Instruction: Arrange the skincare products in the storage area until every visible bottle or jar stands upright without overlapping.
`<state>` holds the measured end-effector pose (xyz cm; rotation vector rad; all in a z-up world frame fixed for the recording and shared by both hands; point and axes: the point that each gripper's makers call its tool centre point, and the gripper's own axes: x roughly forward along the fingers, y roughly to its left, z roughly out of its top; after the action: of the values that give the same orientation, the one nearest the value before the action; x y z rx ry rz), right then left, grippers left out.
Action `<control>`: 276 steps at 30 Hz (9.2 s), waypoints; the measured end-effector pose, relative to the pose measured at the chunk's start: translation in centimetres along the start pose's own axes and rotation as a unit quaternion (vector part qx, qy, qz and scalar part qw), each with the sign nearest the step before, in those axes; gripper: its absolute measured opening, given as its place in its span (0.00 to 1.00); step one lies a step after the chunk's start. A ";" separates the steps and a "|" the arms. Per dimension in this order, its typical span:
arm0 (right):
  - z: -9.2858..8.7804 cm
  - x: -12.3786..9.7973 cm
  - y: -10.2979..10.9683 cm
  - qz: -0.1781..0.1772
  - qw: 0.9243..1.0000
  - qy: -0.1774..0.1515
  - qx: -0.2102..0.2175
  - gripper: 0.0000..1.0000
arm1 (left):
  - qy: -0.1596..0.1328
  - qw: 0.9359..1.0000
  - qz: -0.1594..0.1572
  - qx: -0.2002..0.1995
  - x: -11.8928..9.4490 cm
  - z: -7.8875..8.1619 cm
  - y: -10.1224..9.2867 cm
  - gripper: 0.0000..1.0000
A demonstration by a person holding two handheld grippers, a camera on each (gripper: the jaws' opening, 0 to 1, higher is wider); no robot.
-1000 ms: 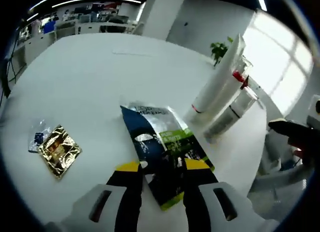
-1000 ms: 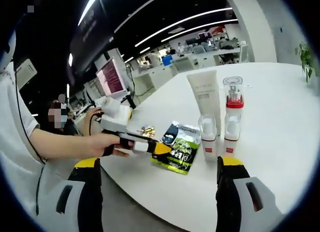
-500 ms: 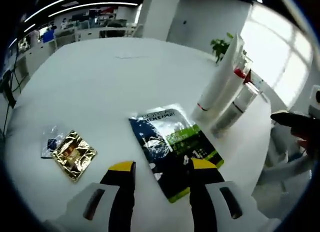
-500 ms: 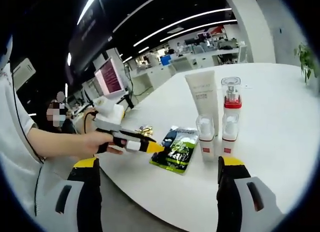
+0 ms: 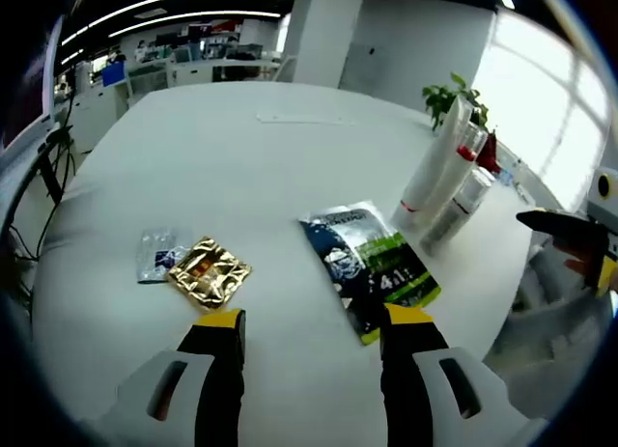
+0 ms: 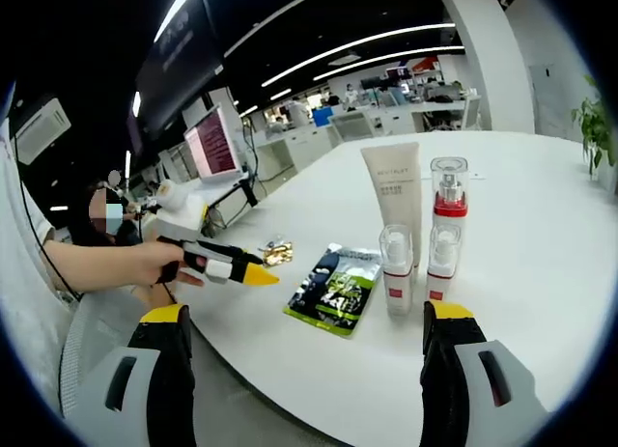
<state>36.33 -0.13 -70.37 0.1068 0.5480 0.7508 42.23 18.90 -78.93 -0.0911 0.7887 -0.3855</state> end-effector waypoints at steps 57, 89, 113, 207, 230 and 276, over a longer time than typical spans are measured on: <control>-0.7 0.2 -0.2 -0.008 0.999 0.018 -0.027 0.99 | -0.085 0.994 -0.014 -0.065 -10.3 -0.7 1.8 0.97; -1.7 0.6 -0.3 -0.009 0.999 0.039 -0.035 0.99 | -0.005 0.997 -0.033 0.070 -4.7 -0.3 2.6 0.79; -2.6 0.6 -1.1 -0.025 0.998 0.061 -0.021 0.99 | 0.049 0.987 -0.027 0.151 3.0 1.6 8.3 0.66; 1.3 7.5 6.5 0.133 0.986 0.065 0.079 0.46 | -0.023 0.912 -0.194 0.360 -8.7 2.3 -4.7 0.36; 1.4 8.0 11.6 0.244 0.947 0.077 0.193 0.15 | -0.005 0.881 -0.222 0.418 -10.7 1.9 -8.8 0.37; 5.5 7.5 11.6 0.265 0.920 -0.021 0.288 0.01 | -0.145 0.913 -0.339 -0.174 -12.9 4.8 -7.2 0.39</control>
<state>36.43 14.00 -65.69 0.8450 0.6974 1.0899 35.22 16.75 -65.21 -0.7566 0.5030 -0.8639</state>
